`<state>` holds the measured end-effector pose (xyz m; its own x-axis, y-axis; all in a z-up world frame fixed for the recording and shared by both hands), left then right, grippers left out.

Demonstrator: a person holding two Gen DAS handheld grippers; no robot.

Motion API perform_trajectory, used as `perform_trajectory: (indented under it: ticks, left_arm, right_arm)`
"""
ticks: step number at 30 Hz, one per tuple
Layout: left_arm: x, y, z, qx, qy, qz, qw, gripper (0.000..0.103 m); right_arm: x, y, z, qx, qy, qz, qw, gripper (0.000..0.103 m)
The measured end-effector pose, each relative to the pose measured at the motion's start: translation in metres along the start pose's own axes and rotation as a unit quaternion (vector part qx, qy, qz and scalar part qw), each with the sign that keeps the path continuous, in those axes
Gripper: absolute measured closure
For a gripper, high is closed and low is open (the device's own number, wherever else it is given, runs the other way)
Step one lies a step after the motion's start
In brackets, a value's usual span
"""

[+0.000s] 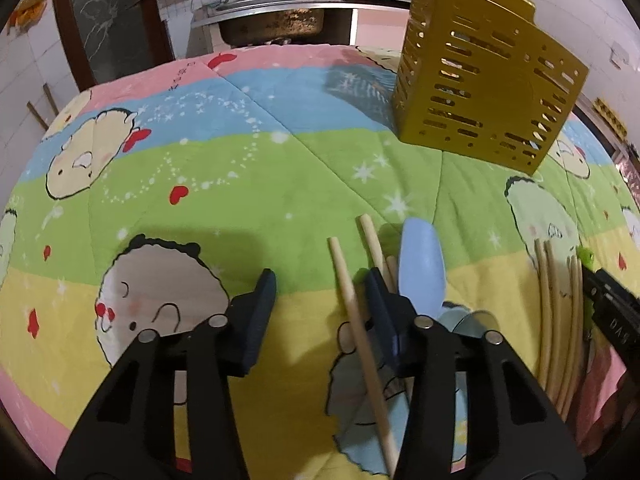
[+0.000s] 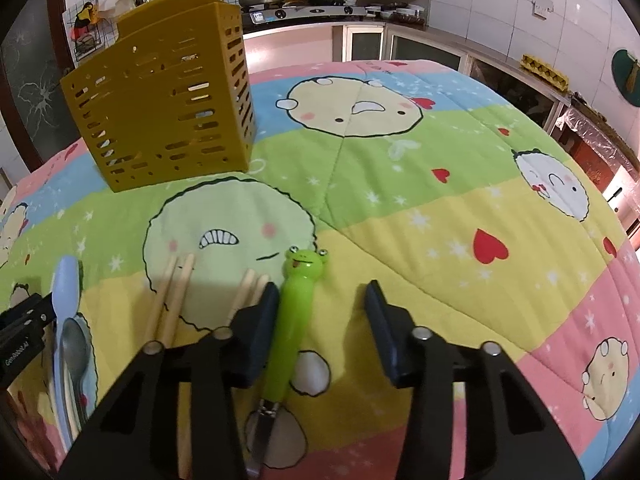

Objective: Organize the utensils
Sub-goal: 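Move the right tool to the green frog fork while the left tool approaches a wooden chopstick, then close the right tool on the frog fork while the left tool closes on a chopstick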

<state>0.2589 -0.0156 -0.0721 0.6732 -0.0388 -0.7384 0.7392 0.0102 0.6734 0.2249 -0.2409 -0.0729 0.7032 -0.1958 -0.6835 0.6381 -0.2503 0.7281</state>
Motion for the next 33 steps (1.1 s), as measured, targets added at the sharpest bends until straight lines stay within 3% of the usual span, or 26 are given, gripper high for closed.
perform_trajectory:
  ticks: [3, 5, 7, 9, 17, 25, 33]
  left_arm:
    - [0.001, 0.000, -0.001, -0.022, 0.002, 0.001, 0.9997, 0.060]
    - [0.000, 0.000, -0.001, -0.021, 0.002, 0.002, 0.9998, 0.067]
    - [-0.002, -0.001, -0.004, -0.021, -0.002, 0.004, 0.9998, 0.080]
    - [-0.003, -0.002, -0.007, -0.030, -0.010, 0.004, 0.9995, 0.085]
    - [0.001, 0.000, 0.003, -0.007, 0.007, 0.001, 1.0000, 0.089]
    - [-0.005, 0.001, 0.001, -0.017, 0.000, 0.018, 0.9997, 0.096]
    - [-0.030, 0.014, -0.002, -0.026, -0.013, 0.069, 0.9972, 0.097]
  right_arm:
    - [0.002, 0.001, 0.000, 0.009, 0.002, 0.003, 1.000, 0.066]
    - [0.003, 0.001, 0.000, 0.011, 0.003, 0.005, 1.000, 0.069]
    - [0.002, 0.001, 0.001, 0.014, 0.006, 0.006, 1.000, 0.073]
    - [0.001, 0.001, 0.003, 0.018, 0.011, 0.004, 1.000, 0.078]
    - [0.005, 0.005, -0.001, 0.014, 0.015, -0.008, 1.000, 0.082]
    - [-0.005, 0.006, 0.000, 0.017, 0.032, 0.003, 0.999, 0.086]
    - [-0.027, 0.013, 0.006, 0.027, 0.050, 0.039, 0.998, 0.087]
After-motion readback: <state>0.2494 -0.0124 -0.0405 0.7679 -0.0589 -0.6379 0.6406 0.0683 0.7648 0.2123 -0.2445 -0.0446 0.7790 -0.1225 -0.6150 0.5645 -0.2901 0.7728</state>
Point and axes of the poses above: each gripper's, at about its wrist camera, not at the fingertips, and x roughly the way its jaws point, z to its right, y to its top, the point moved 2 cm from there along x, roughly the way its jaws point, and after that the axes turned 9 degrees about z, right-handed, at the moved point
